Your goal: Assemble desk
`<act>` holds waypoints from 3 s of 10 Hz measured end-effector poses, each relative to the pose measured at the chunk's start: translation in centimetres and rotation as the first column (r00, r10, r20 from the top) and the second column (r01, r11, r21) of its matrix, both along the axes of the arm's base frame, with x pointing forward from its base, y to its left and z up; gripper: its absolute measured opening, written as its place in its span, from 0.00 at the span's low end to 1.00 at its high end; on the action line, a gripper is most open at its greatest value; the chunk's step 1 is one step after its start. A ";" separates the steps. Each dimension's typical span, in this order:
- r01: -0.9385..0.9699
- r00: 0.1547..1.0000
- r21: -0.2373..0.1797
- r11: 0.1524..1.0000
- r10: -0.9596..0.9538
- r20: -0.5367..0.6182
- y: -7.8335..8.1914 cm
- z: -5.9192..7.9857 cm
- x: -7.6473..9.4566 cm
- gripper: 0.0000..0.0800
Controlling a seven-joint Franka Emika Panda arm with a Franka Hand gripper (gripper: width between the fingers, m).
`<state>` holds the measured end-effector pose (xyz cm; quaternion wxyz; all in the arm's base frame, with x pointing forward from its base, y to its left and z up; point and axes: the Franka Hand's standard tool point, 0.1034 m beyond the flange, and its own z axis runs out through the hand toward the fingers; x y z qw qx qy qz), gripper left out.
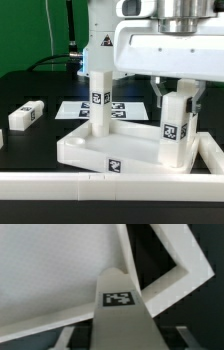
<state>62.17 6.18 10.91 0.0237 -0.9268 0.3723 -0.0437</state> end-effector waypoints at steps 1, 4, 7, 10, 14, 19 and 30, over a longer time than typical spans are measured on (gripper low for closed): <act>0.088 0.996 0.000 0.996 -0.088 0.000 -0.7 0.0 0.0 0.37; 0.142 0.990 -0.010 0.990 -0.142 0.001 -1.3 0.0 0.0 0.37; 0.051 0.999 -0.007 0.999 -0.051 0.009 -1.1 0.9 -1.1 0.77; -0.083 0.996 0.003 0.997 0.083 0.026 -2.6 2.6 -3.6 0.81; -0.100 0.995 -0.002 0.995 0.100 0.017 -6.1 2.6 -4.7 0.81; -0.221 0.971 -0.038 0.975 0.223 0.080 -10.7 1.4 -8.7 0.81; -0.419 0.905 -0.147 0.896 0.426 0.013 -22.8 -1.8 -15.3 0.81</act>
Offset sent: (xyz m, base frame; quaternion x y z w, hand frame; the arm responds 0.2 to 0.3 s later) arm 0.0000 0.0000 0.0000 0.0000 0.0000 0.0000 1.0000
